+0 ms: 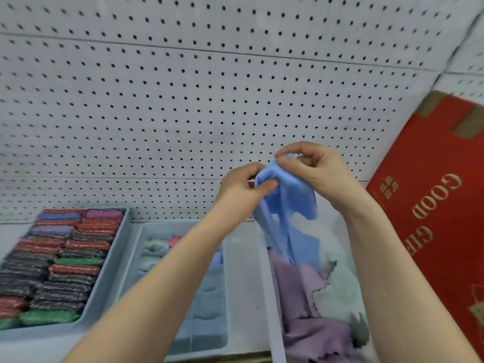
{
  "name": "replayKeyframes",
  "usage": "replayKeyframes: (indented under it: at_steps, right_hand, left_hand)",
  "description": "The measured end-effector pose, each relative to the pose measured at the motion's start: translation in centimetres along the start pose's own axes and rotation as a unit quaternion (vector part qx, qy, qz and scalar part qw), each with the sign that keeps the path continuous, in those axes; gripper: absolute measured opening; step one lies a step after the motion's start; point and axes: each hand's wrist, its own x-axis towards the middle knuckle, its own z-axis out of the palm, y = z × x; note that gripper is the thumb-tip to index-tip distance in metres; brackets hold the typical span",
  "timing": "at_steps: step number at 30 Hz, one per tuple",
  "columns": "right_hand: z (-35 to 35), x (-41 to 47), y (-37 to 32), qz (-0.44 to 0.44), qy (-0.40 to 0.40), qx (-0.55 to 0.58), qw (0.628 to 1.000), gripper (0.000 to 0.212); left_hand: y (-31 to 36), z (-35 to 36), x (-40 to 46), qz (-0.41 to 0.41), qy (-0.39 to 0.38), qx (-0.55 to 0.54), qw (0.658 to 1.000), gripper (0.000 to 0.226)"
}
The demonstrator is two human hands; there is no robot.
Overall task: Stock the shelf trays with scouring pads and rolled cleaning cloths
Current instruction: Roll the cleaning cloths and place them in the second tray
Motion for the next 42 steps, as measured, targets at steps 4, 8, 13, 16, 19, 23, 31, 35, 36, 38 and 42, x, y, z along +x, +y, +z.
replayKeyframes:
  at_steps: [4, 8, 13, 16, 19, 23, 31, 35, 36, 38, 42]
  right_hand:
    - [0.7, -0.4, -0.3, 0.063, -0.018, -0.032, 0.997, 0.011]
    - [3.2, -0.5, -1.1, 0.043, 0.041, 0.049, 0.997, 0.009]
    - [6.9, -0.3, -3.6, 0.006, 0.016, 0.054, 0.998, 0.009]
    - [9.0, 0.0, -4.9, -0.012, -0.010, -0.013, 1.000, 0.006]
    - [9.5, 0.6, -5.5, -0.017, 0.043, -0.032, 0.998, 0.011]
    - [8.1, 1.4, -5.2, -0.001, 0.119, 0.004, 0.993, 0.006]
    - [7.8, 1.7, -3.5, -0.005, 0.096, 0.026, 0.995, 0.021]
    - [8.5, 1.7, -3.0, -0.004, 0.140, 0.098, 0.985, 0.010]
    - [8.7, 1.7, -2.8, -0.004, 0.141, 0.102, 0.985, 0.010]
    - [9.0, 1.6, -2.4, -0.001, 0.128, 0.103, 0.986, 0.010]
    - [8.8, 1.6, -1.8, 0.005, 0.070, 0.101, 0.992, 0.016]
  left_hand:
    - [1.1, -4.9, -0.1, -0.005, 0.052, -0.131, 0.990, 0.006]
    - [1.0, -9.2, -1.2, -0.048, 0.013, -0.153, 0.987, 0.008]
    - [1.0, -12.2, -2.8, -0.084, -0.109, -0.134, 0.981, 0.041]
    - [1.4, -13.3, -3.4, -0.056, -0.163, -0.102, 0.980, 0.043]
    - [0.8, -14.9, -4.0, -0.042, -0.144, -0.042, 0.988, 0.028]
    - [-0.6, -18.0, -4.7, -0.013, -0.056, 0.053, 0.997, 0.039]
    - [-2.2, -21.7, -5.4, -0.053, -0.034, 0.069, 0.996, 0.032]
    - [-2.5, -21.2, -5.6, -0.083, -0.020, -0.041, 0.996, 0.025]
    - [-2.6, -20.9, -5.5, -0.082, -0.006, -0.059, 0.995, 0.024]
    - [-2.9, -20.6, -5.4, -0.082, 0.027, -0.079, 0.993, 0.017]
    - [-3.9, -20.4, -5.0, -0.070, 0.087, 0.029, 0.993, 0.023]
